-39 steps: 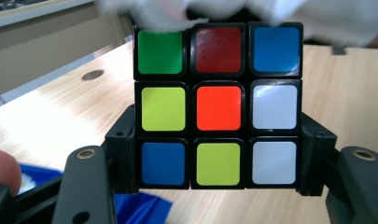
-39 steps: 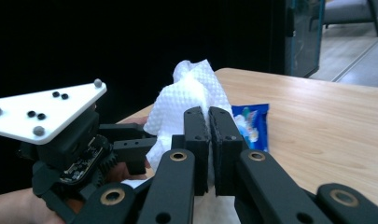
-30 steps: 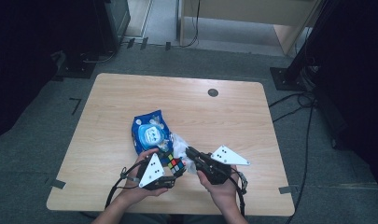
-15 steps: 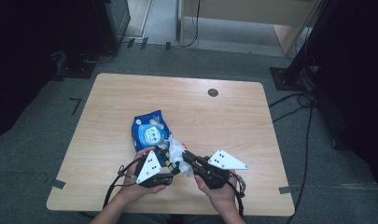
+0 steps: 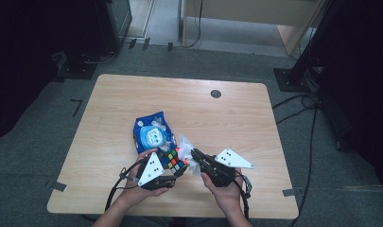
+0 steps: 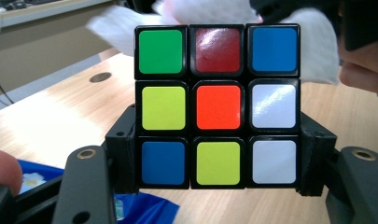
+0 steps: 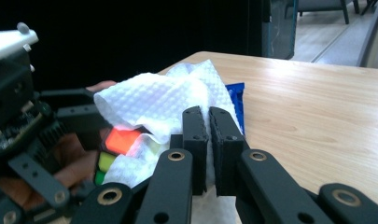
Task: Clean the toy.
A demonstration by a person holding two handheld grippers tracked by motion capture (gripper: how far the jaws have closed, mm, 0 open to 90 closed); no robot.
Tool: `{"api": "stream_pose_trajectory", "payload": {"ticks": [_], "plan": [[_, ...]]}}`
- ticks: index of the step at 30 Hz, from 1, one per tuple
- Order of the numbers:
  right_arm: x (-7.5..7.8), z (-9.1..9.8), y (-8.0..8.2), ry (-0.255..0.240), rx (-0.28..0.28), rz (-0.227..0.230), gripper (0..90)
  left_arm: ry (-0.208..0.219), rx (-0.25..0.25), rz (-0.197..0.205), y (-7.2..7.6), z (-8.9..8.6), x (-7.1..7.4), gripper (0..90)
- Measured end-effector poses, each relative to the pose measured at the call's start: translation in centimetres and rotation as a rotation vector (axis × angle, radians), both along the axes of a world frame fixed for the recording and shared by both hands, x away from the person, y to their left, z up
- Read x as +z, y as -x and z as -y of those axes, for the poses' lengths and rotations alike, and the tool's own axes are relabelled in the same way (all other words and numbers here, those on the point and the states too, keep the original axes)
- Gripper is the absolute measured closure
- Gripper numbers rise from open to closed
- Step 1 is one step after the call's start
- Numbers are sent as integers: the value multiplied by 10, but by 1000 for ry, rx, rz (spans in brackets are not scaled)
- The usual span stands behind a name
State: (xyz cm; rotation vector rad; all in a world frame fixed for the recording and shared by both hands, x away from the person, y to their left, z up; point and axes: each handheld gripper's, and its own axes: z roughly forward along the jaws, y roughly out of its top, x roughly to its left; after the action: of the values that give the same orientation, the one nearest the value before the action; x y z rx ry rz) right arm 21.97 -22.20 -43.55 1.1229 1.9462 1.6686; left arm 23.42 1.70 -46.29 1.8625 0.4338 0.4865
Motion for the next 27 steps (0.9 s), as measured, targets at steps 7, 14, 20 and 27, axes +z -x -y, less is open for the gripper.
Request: {"api": "stream_pose_trajectory", "payload": {"ticks": [7, 14, 20, 27], "plan": [[9, -11, 10, -19, 64, 30, 870, -8, 5, -14, -1, 1, -3, 342], [11, -14, 11, -6, 60, 57, 867, -23, -18, 2, 5, 8, -3, 342], [3, -3, 3, 3, 2, 23, 867, 9, 1, -6, 0, 0, 2, 342], [3, -4, 3, 7, 4, 20, 867, 18, 21, -11, -4, -7, 3, 342]]}}
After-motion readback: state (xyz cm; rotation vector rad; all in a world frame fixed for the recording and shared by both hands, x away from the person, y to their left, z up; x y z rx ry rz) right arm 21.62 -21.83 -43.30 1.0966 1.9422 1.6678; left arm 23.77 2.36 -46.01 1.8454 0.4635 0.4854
